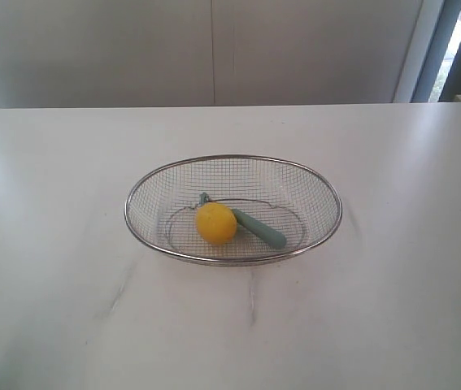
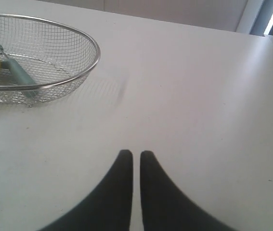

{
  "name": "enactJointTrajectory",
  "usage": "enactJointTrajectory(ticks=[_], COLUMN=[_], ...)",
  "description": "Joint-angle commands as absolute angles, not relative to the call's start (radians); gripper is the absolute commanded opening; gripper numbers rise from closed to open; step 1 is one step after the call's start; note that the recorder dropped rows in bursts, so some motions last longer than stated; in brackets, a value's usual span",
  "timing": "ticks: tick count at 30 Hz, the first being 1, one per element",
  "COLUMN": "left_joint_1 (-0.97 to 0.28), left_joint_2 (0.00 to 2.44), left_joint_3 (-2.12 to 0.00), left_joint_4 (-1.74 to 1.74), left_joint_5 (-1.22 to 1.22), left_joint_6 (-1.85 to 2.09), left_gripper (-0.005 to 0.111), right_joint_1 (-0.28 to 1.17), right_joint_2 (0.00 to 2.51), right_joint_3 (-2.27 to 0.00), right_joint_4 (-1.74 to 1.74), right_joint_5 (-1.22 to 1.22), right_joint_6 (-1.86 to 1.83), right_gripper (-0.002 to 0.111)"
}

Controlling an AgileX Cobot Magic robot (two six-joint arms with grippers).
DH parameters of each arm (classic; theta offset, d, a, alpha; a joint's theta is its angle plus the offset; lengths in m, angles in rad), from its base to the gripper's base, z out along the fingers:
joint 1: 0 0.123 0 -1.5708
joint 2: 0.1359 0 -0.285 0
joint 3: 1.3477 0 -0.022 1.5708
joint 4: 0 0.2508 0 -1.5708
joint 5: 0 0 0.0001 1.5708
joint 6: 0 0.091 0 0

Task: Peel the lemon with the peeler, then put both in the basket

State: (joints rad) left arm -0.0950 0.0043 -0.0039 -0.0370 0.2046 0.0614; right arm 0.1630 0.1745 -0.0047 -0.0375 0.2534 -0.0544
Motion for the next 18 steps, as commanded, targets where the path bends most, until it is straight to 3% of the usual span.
enactJointTrajectory(ticks=[1, 9, 18], left_joint_1=[-0.093, -0.093, -0.093], left_joint_2=[0.0, 0.0, 0.0], left_joint_3=[0.0, 0.0, 0.0], left_joint_4=[-0.04, -0.04, -0.04], left_joint_5=[0.201, 0.201, 0.201], left_joint_6=[0.06, 0.06, 0.06], left_gripper=[0.0, 0.0, 0.0], right_joint_1=[0.167, 0.167, 0.154], right_joint_2=[0.171, 0.0, 0.0], right_joint_3=[0.0, 0.0, 0.0], right_joint_4=[-0.045, -0.045, -0.044], right_joint_5=[0.238, 0.245, 0.214], right_joint_6=[-0.066, -0.066, -0.064], right_gripper=[0.007, 0.007, 0.007])
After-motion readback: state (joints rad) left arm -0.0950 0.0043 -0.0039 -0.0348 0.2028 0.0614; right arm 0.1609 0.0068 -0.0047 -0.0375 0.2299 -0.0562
